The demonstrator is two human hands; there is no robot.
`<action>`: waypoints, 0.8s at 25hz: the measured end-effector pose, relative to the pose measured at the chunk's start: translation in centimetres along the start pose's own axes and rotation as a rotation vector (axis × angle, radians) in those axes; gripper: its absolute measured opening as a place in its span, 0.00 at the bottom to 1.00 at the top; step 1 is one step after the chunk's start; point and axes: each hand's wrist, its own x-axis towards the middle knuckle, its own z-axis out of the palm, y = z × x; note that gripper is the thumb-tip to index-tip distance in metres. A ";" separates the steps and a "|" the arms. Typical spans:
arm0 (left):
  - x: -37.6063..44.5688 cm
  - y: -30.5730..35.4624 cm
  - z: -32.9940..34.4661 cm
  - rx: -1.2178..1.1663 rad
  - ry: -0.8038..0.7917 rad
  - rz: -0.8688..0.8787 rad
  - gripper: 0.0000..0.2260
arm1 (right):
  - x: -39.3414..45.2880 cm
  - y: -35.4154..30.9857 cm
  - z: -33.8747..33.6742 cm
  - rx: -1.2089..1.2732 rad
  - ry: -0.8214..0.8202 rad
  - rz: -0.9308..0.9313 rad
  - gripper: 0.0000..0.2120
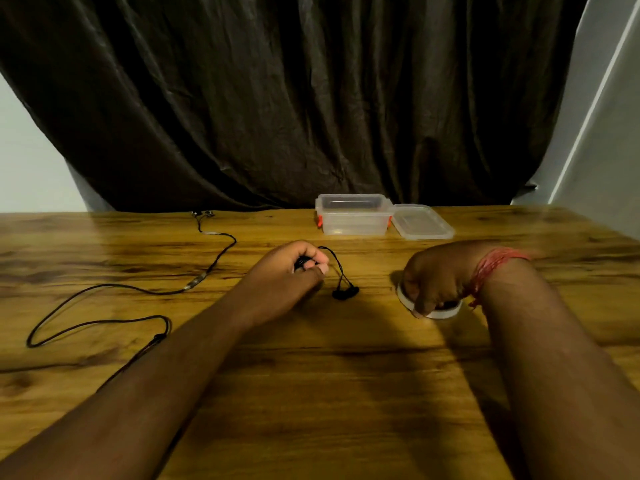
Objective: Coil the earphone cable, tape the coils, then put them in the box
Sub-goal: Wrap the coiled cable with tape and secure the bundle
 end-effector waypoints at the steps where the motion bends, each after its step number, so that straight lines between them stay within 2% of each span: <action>1: -0.1 0.0 0.2 0.059 0.010 0.017 0.06 | 0.3 -0.2 0.1 0.027 0.068 -0.045 0.06; 4: 0.2 -0.2 0.4 0.179 0.065 0.087 0.11 | 0.7 -1.4 0.1 0.116 0.232 -0.209 0.06; 8: 0.7 -0.7 0.4 0.288 0.076 0.131 0.18 | 0.6 -3.1 0.0 0.117 0.399 -0.389 0.05; 14: 1.2 -1.4 0.3 0.284 0.187 0.237 0.08 | 1.0 -3.6 0.1 0.147 0.507 -0.446 0.06; 20: 1.1 -1.3 0.2 0.286 0.225 0.340 0.02 | 1.0 -3.7 0.3 0.157 0.471 -0.457 0.07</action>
